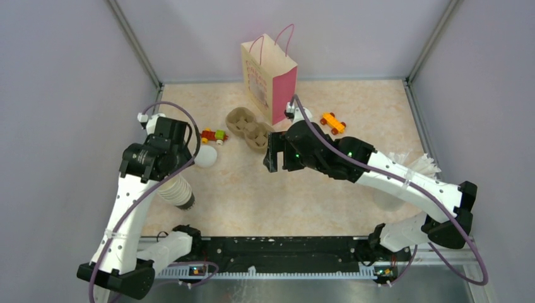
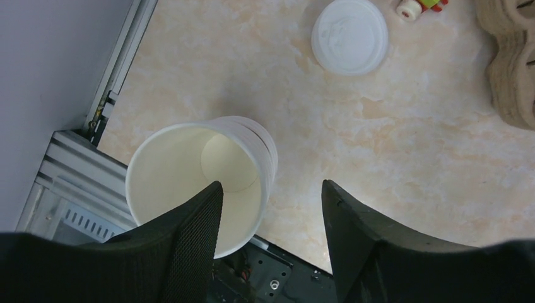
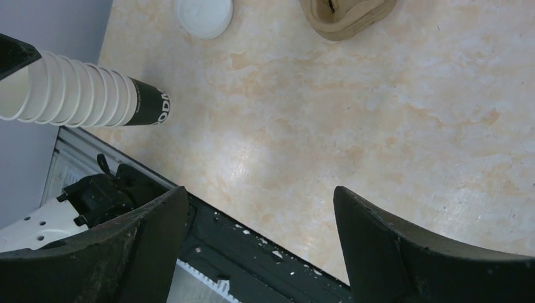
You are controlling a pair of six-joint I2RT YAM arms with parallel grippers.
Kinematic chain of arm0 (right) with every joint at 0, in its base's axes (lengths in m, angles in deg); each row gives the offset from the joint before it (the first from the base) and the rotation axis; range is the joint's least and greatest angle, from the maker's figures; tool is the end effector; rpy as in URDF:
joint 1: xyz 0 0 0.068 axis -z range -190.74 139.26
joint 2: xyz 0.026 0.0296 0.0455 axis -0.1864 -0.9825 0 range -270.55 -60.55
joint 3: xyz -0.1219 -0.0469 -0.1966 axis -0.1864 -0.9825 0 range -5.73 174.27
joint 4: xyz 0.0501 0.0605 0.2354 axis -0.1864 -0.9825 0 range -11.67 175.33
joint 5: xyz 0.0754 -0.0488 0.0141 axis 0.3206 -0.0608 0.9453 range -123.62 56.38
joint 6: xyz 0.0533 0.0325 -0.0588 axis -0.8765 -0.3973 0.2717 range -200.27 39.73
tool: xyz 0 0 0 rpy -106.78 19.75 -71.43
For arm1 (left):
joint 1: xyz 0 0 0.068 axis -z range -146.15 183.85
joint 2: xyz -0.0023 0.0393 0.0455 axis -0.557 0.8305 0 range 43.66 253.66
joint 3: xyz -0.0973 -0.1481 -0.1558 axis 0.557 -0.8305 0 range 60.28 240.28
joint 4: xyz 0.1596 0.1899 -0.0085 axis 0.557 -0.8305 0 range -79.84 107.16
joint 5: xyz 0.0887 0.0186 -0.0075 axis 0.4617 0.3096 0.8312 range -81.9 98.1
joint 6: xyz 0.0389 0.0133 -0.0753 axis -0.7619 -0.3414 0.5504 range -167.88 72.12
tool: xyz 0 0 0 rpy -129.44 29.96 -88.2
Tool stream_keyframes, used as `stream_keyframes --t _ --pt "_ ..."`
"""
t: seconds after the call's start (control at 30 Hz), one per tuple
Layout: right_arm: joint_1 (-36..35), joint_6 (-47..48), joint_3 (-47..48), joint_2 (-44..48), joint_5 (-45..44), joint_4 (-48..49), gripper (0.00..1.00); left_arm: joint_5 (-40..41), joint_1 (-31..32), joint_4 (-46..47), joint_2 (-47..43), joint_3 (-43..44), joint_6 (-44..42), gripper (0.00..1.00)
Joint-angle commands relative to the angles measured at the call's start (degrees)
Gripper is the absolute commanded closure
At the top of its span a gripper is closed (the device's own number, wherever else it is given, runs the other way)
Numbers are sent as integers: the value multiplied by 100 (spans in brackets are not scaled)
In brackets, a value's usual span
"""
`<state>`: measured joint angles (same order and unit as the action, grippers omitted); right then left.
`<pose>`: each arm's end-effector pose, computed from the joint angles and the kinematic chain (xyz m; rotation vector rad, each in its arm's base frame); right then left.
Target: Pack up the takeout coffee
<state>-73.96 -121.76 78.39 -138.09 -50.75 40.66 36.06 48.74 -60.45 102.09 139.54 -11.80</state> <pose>0.1590 0.2657 0.3297 -0.2656 2.2713 0.6694 0.1766 -0.0103 0.3262 -0.6187 2.3346 0.2321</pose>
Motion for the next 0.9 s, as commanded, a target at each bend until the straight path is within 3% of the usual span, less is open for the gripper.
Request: stream_keyframes --t 0.0,0.4,0.87 --pt "-49 273 130 149 -160 118 17 108 -31 293 -232 -378 -155 38" --pt "-45 -82 -454 545 -252 384 19 128 -31 691 -393 -776 -419 52" --pt "-43 -52 -124 362 -220 190 20 166 -31 858 -613 -1017 -565 60"
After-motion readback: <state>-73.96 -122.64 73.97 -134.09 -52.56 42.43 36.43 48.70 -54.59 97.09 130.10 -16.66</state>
